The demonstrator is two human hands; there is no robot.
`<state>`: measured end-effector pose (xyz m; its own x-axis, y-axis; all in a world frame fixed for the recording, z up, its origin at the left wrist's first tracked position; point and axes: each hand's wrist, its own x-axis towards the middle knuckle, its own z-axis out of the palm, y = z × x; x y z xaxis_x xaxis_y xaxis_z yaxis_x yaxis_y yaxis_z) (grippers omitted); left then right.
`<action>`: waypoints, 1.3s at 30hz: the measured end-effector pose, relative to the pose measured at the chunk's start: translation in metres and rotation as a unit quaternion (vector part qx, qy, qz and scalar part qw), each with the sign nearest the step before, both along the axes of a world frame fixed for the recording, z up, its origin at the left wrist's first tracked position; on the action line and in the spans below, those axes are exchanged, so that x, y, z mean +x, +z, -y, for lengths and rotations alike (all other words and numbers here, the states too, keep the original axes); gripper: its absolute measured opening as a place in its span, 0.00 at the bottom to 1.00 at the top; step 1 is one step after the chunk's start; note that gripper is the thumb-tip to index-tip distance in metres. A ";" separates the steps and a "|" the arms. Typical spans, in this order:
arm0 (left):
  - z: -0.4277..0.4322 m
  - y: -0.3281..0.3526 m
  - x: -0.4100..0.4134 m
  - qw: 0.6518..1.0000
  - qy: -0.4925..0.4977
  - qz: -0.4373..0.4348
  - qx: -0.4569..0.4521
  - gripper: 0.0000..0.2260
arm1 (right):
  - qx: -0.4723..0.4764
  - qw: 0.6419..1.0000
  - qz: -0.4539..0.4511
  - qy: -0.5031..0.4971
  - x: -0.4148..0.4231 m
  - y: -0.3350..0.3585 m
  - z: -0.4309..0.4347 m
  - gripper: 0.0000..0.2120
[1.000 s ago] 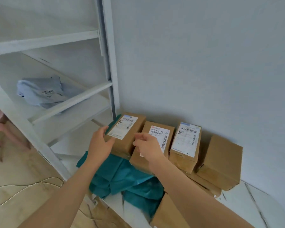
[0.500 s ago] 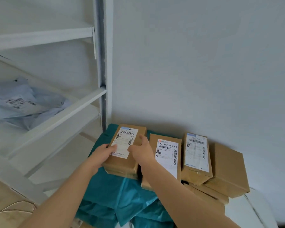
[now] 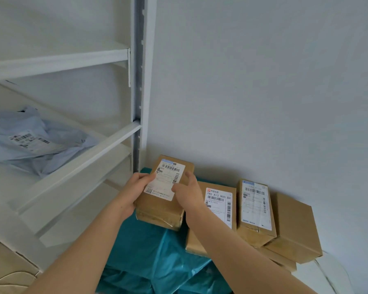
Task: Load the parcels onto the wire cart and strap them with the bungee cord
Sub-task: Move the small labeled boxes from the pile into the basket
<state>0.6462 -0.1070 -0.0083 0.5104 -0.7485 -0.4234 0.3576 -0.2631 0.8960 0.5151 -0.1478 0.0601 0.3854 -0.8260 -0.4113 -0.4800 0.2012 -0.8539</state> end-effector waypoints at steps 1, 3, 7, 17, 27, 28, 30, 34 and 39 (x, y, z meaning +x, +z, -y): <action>0.000 0.003 0.000 1.000 0.001 0.001 -0.007 0.12 | -0.007 1.000 0.008 -0.007 0.000 0.002 0.001 0.29; 0.001 0.008 -0.001 1.000 0.007 0.017 -0.020 0.14 | -0.034 0.999 0.025 -0.018 0.000 0.009 0.004 0.29; 0.002 0.023 -0.008 0.996 0.052 0.007 -0.067 0.13 | -0.110 0.992 0.058 -0.026 -0.003 0.026 0.010 0.26; 0.009 0.058 -0.038 0.982 0.078 0.002 -0.173 0.10 | -0.114 0.977 0.177 -0.033 -0.044 0.056 0.020 0.20; 0.027 0.080 -0.079 0.975 -0.019 0.031 -0.219 0.19 | -0.078 0.958 0.252 -0.113 -0.098 0.058 0.026 0.20; 0.029 0.081 -0.084 0.975 -0.013 0.014 -0.221 0.20 | -0.082 0.956 0.258 -0.116 -0.105 0.061 0.026 0.20; 0.034 0.082 -0.094 0.974 -0.006 -0.027 -0.223 0.22 | -0.091 0.952 0.266 -0.120 -0.120 0.064 0.026 0.19; 0.044 0.082 -0.122 0.971 -0.056 -0.061 -0.224 0.31 | -0.096 0.947 0.266 -0.151 -0.153 0.057 0.026 0.19; 0.051 0.081 -0.164 0.972 -0.091 -0.054 -0.211 0.30 | -0.074 0.958 0.219 -0.172 -0.206 0.040 0.021 0.20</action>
